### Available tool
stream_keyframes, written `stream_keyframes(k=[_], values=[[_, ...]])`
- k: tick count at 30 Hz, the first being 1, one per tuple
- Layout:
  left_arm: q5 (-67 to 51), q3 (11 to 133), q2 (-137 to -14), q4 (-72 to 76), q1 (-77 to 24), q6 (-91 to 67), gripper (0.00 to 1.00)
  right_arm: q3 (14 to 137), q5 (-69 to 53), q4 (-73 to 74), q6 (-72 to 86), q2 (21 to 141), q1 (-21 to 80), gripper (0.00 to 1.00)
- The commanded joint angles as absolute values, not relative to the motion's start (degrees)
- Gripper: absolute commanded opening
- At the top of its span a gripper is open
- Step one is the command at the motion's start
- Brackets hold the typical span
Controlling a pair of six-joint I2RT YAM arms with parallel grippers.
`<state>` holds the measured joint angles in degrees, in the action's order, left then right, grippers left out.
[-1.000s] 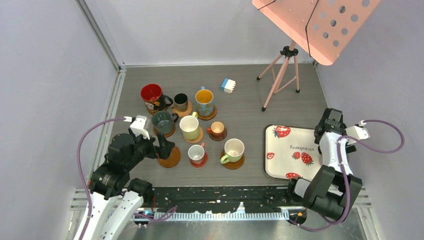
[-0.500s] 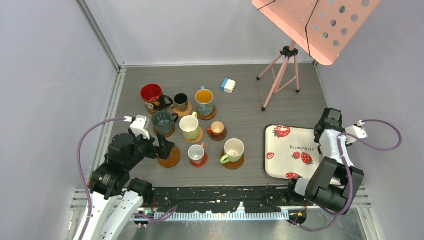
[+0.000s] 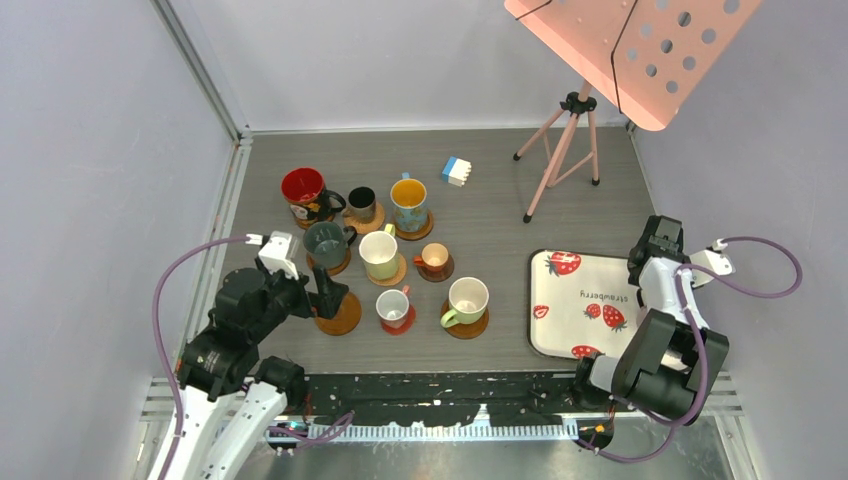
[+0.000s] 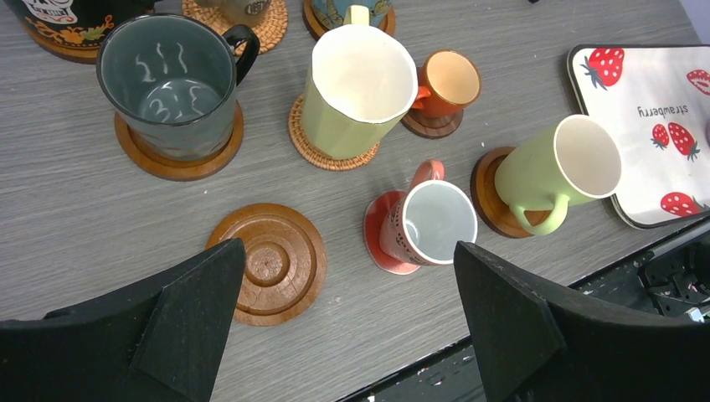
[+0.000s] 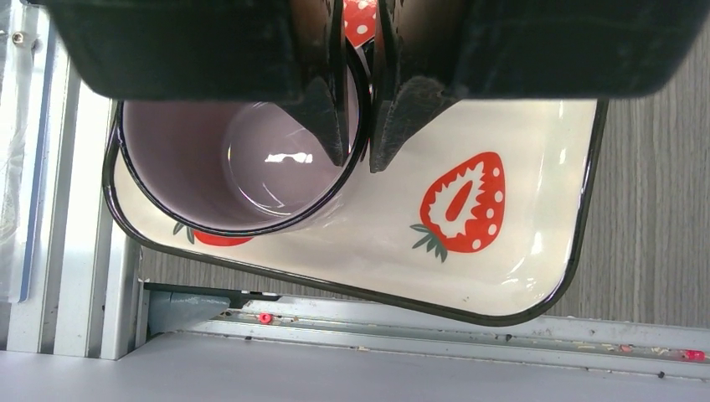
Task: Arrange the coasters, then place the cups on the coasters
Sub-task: Pick up the cup from the tray.
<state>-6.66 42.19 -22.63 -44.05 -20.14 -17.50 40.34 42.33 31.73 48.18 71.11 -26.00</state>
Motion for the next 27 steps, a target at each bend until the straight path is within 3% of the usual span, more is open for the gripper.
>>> stream_keyframes(k=[1,15,27], values=[[-6.18,44.39,-21.41,-42.96,-20.30,-16.52,0.99,42.89,44.19,31.73,45.85,68.33,-26.26,0.06],[-5.29,44.38,-20.87,-43.22,-20.30,-16.69,0.99,47.99,34.03,30.43,32.29,59.38,-25.28,0.05],[-3.29,44.65,-21.79,-44.03,-20.30,-16.96,0.99,51.94,24.27,37.37,27.16,50.88,-12.57,0.05]])
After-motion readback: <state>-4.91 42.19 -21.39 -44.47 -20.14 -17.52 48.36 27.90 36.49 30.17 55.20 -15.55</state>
